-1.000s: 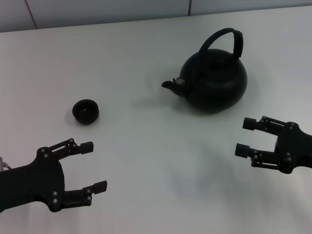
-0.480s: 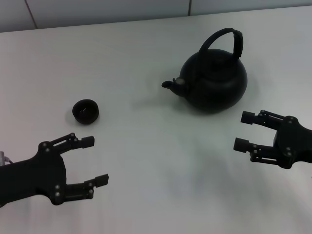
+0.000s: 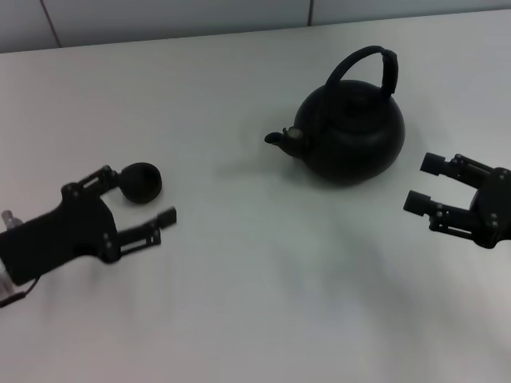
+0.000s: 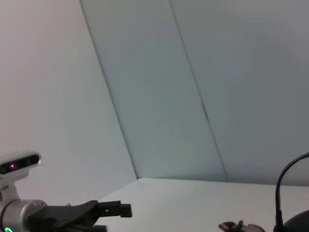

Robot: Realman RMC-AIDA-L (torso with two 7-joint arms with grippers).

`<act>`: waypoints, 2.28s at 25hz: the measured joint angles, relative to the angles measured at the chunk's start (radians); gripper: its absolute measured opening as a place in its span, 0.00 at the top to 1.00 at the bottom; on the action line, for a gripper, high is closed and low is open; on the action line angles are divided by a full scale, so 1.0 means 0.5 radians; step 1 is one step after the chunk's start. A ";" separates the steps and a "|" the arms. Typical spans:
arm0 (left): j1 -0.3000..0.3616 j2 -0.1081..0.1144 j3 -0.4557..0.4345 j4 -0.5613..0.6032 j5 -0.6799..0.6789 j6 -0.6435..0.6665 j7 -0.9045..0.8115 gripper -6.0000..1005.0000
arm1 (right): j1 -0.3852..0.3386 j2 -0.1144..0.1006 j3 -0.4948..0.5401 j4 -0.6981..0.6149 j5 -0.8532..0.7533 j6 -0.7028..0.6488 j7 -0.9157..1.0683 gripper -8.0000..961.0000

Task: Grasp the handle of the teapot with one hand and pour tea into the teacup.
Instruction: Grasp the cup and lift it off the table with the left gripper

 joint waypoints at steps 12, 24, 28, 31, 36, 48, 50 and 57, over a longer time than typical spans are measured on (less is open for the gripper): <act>-0.107 -0.006 0.002 -0.517 -0.519 -0.475 0.537 0.16 | 0.052 0.003 0.020 0.056 0.069 -0.023 0.017 0.14; -0.120 -0.006 -0.001 -0.629 -0.564 -0.621 0.689 0.16 | 0.072 0.003 0.018 0.055 0.081 -0.032 0.023 0.14; -0.150 -0.005 0.005 -0.639 -0.559 -0.640 0.689 0.16 | 0.067 0.002 0.026 0.055 0.081 -0.032 0.023 0.14; -0.184 -0.005 0.023 -0.663 -0.558 -0.667 0.689 0.16 | 0.066 0.001 0.026 0.055 0.081 -0.032 0.024 0.14; -0.236 -0.007 0.032 -0.700 -0.559 -0.727 0.688 0.16 | 0.068 0.000 0.026 0.055 0.081 -0.032 0.024 0.14; -0.276 -0.009 0.036 -0.717 -0.565 -0.769 0.689 0.17 | 0.069 -0.002 0.026 0.046 0.081 -0.032 0.025 0.14; -0.290 -0.009 0.036 -0.722 -0.565 -0.775 0.689 0.17 | 0.069 -0.003 0.026 0.041 0.081 -0.032 0.025 0.14; -0.343 -0.009 0.036 -0.763 -0.565 -0.812 0.689 0.17 | 0.069 -0.007 0.026 0.040 0.080 -0.032 0.027 0.14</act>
